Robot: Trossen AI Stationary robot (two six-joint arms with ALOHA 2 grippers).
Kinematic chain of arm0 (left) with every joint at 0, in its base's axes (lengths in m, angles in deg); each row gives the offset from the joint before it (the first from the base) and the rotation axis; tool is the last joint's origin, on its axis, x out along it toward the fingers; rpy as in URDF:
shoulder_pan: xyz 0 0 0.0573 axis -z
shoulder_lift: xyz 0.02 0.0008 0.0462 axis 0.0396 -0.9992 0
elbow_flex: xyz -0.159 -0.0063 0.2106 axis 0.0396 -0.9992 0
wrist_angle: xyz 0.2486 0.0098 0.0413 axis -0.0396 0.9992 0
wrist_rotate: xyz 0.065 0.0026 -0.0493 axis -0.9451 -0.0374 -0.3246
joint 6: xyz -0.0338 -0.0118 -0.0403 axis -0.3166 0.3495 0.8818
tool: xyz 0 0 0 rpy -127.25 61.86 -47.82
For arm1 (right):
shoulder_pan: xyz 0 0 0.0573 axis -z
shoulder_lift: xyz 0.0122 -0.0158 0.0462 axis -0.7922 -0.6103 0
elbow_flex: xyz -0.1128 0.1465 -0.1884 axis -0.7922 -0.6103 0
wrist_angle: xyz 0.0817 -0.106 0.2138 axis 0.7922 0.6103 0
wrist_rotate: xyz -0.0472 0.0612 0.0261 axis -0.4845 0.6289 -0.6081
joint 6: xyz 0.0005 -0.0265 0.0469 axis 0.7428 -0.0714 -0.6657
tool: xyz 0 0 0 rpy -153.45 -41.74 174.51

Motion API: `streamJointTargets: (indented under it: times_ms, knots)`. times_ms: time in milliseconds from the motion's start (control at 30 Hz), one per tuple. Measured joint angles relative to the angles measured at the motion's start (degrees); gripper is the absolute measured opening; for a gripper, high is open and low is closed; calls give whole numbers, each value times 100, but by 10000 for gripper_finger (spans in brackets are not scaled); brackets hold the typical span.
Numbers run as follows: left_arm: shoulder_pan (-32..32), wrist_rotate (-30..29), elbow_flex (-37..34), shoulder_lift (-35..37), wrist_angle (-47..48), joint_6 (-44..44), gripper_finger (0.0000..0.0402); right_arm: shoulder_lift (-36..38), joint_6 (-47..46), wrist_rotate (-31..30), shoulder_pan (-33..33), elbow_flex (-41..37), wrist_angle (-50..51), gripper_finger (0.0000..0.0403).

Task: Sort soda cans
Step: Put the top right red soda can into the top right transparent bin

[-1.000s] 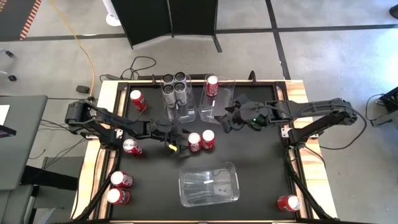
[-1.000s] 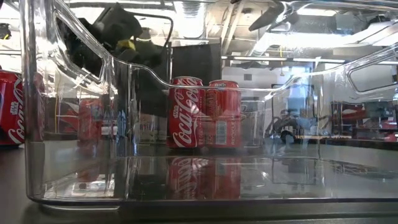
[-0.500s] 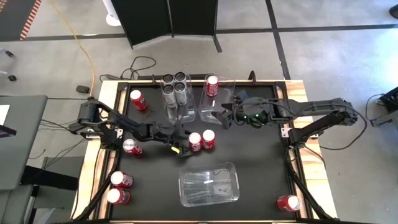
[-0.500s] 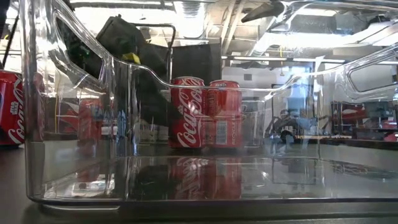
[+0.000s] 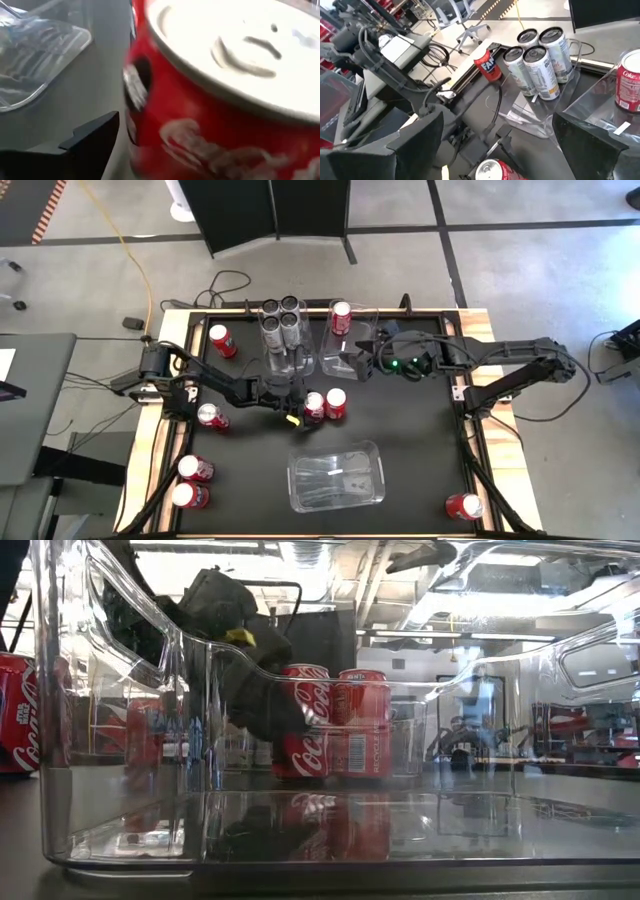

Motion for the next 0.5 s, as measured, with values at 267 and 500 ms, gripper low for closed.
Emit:
streamJointTargets:
  times_ms: [267, 500]
  knots:
    - [0, 50, 0, 86, 114, 37, 297, 33, 297, 170, 157, 0, -25, 387]
    - [0, 64, 6, 824, 405, 282, 297, 0, 669, 1040, 124, 0, 155, 387]
